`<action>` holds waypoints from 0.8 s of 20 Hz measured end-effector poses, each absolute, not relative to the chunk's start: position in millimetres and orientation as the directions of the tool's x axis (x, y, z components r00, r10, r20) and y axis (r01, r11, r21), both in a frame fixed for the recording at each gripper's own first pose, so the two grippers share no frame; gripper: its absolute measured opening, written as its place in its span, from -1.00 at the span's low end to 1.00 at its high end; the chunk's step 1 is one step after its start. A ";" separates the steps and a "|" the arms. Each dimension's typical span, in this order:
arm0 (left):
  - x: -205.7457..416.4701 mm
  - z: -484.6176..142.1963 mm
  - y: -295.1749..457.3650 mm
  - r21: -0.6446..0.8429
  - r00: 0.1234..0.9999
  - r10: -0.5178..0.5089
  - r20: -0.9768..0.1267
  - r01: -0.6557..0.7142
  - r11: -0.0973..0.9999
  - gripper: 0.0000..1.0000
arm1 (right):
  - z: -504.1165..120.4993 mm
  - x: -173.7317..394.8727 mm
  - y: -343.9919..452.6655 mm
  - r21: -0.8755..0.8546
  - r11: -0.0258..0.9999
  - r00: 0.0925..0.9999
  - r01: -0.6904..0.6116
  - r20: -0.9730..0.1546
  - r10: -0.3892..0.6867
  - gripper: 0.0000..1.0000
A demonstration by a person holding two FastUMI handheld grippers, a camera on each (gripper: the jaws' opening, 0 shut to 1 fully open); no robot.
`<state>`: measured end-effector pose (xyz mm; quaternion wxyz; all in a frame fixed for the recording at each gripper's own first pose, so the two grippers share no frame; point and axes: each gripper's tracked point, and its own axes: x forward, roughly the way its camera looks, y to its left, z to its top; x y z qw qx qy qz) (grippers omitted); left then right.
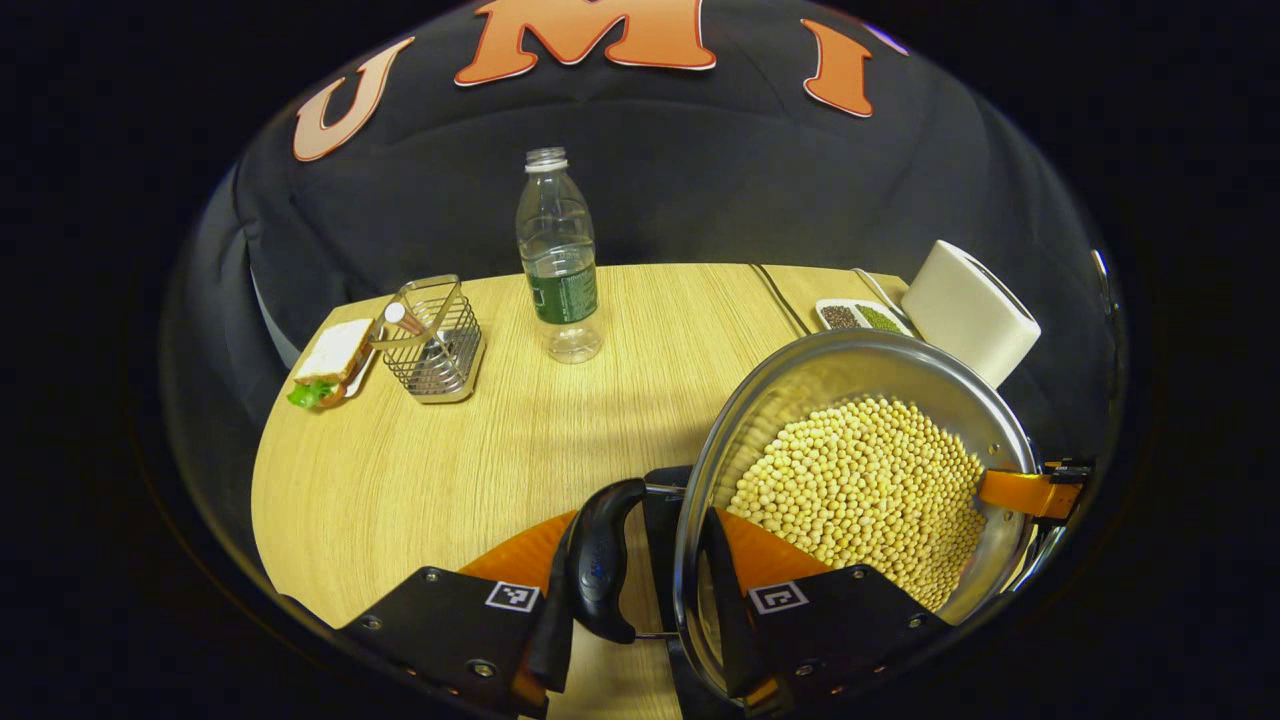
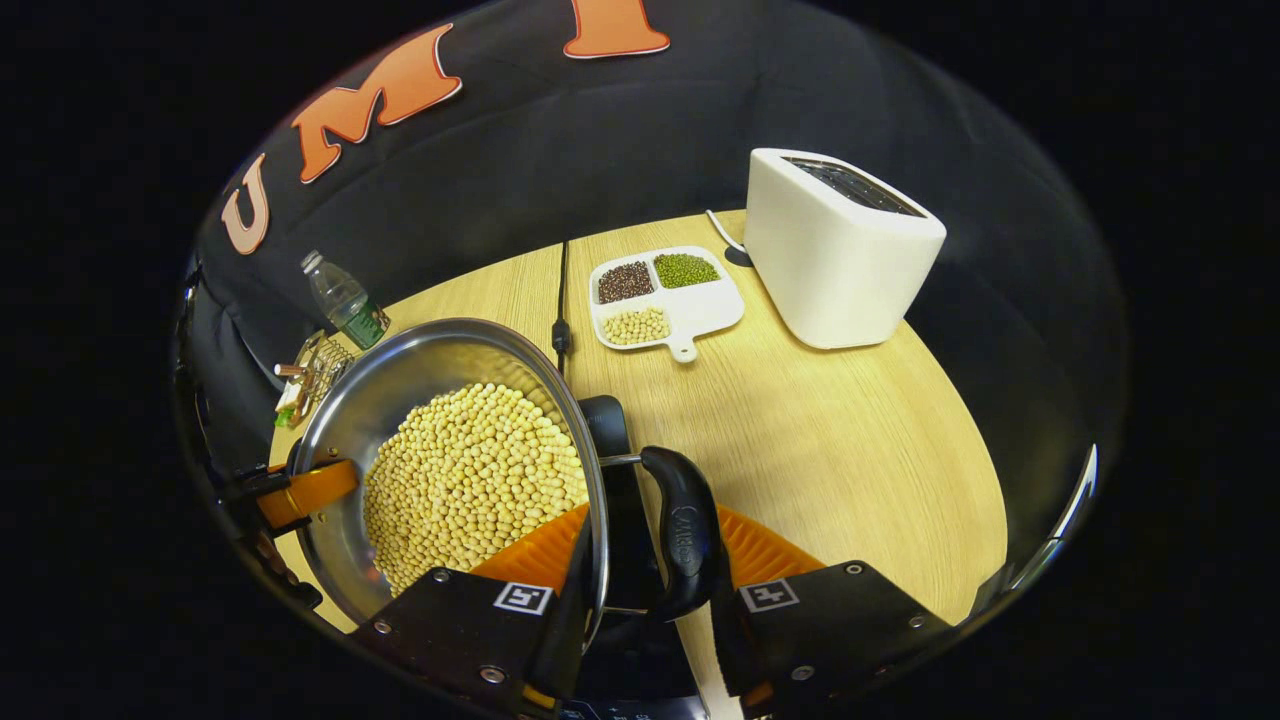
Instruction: First push the handle of the pot to place it horizontally, then grasp the pot with both hands and set it on the induction cooktop.
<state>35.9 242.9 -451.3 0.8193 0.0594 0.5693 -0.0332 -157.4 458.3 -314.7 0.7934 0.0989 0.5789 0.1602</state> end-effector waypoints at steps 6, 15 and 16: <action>49.5 -454.0 216.4 0.060 0.341 0.011 -0.940 0.135 0.989 0.23 | -317.3 -159.8 458.9 0.338 0.931 0.286 -0.136 -0.886 0.364 0.14; 43.9 -434.5 221.2 0.047 0.353 0.014 -0.936 0.086 0.995 0.65 | -310.1 -149.7 437.3 0.264 0.949 0.375 -0.172 -0.873 0.311 0.68; 45.2 -428.4 223.5 0.043 0.360 0.013 -0.933 0.075 0.996 0.66 | -304.7 -148.2 434.3 0.276 0.948 0.386 -0.159 -0.866 0.317 0.70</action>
